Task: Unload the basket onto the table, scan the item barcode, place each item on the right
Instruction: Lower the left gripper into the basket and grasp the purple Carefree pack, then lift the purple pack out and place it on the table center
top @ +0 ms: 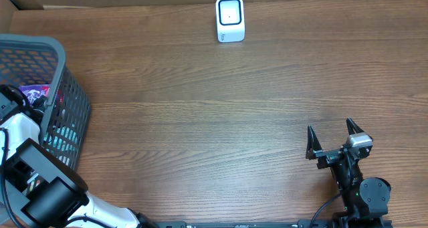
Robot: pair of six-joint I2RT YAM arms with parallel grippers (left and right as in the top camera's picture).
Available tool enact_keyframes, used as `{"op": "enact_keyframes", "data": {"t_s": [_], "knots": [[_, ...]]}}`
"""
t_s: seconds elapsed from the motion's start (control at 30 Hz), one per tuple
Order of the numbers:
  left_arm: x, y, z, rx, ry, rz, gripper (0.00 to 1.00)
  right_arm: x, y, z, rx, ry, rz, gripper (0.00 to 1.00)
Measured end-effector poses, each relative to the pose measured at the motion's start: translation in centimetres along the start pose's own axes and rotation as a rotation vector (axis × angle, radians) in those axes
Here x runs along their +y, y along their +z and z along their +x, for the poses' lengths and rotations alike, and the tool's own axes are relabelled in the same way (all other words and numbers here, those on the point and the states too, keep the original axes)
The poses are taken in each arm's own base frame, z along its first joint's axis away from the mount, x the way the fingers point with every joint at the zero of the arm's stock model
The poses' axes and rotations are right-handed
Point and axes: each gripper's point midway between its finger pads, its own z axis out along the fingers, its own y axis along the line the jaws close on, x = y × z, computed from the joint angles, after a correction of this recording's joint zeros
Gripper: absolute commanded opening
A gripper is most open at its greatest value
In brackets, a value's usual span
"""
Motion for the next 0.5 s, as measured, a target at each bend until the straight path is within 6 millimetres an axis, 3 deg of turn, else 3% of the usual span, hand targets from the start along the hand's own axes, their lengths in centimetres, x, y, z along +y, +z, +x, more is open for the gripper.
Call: {"op": "enact_keyframes", "data": {"t_s": [0.03, 0.07, 0.3, 0.5], "knots": [[0.0, 0.0, 0.0, -0.004, -0.001, 0.001, 0.21, 0.0, 0.0, 0.0, -0.001, 0.000, 0.000, 1.00], [0.0, 0.1, 0.0, -0.006, 0.000, 0.001, 0.04, 0.0, 0.0, 0.0, -0.001, 0.000, 0.000, 1.00], [0.1, -0.6, 0.3, 0.003, 0.001, -0.001, 0.04, 0.0, 0.0, 0.0, 0.000, 0.000, 0.000, 1.00], [0.2, -3.4, 1.1, 0.092, -0.004, -0.031, 0.04, 0.0, 0.0, 0.0, 0.000, 0.000, 0.000, 1.00]]}}
